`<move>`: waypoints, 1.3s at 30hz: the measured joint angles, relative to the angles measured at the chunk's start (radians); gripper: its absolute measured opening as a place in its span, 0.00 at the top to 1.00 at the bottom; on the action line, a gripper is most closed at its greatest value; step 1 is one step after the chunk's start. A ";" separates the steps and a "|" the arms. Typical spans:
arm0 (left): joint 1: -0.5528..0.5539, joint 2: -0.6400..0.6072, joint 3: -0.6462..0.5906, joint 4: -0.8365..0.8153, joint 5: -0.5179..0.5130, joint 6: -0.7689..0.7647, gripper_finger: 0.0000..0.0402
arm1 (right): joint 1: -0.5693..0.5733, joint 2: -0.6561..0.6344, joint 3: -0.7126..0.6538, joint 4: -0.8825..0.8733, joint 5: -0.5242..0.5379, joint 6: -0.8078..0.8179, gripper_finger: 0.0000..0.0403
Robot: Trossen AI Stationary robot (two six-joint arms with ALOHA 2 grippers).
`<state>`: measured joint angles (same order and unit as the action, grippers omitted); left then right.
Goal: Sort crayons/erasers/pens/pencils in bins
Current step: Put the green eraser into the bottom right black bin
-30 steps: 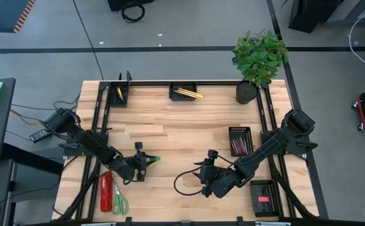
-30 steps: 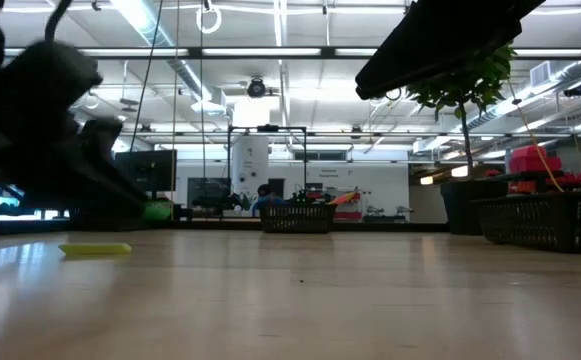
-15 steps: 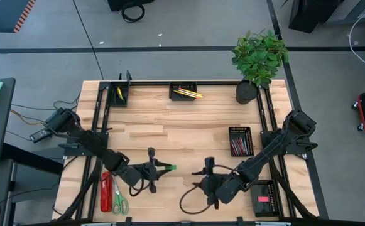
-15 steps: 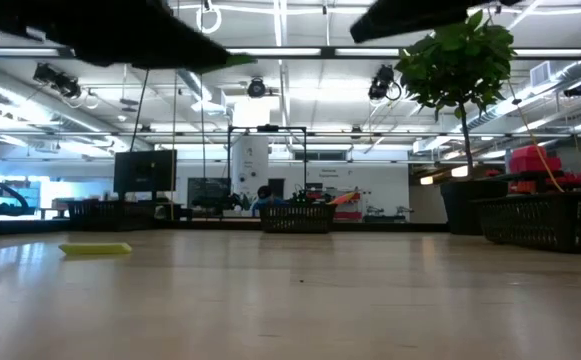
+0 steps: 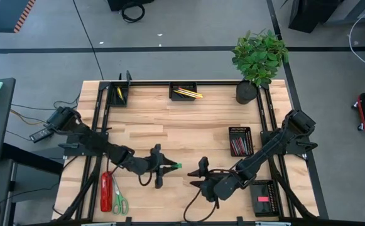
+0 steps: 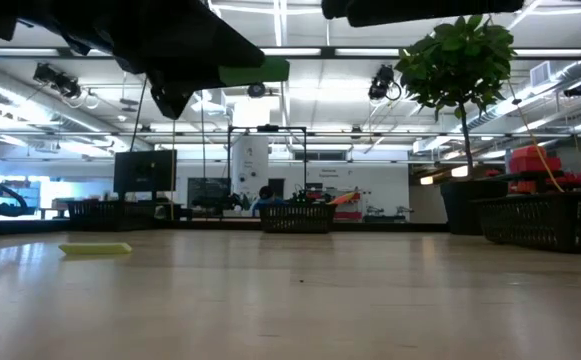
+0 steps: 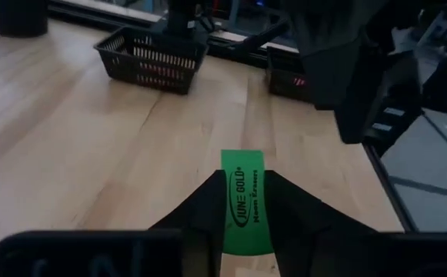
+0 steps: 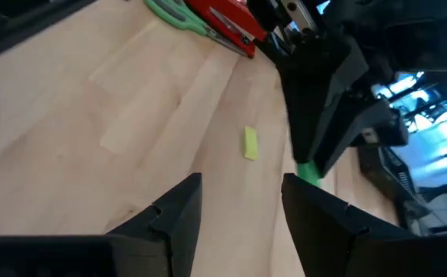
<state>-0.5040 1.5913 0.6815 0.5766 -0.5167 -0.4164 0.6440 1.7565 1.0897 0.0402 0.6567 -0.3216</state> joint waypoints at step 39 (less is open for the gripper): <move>0.020 -0.001 0.000 0.084 0.063 -0.016 0.78 | -0.166 0.000 0.000 0.100 -0.168 -0.076 0.74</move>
<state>-0.4843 1.5906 0.6811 0.6601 -0.4541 -0.4327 0.4778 1.7565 1.0897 0.1399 0.4886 -0.3974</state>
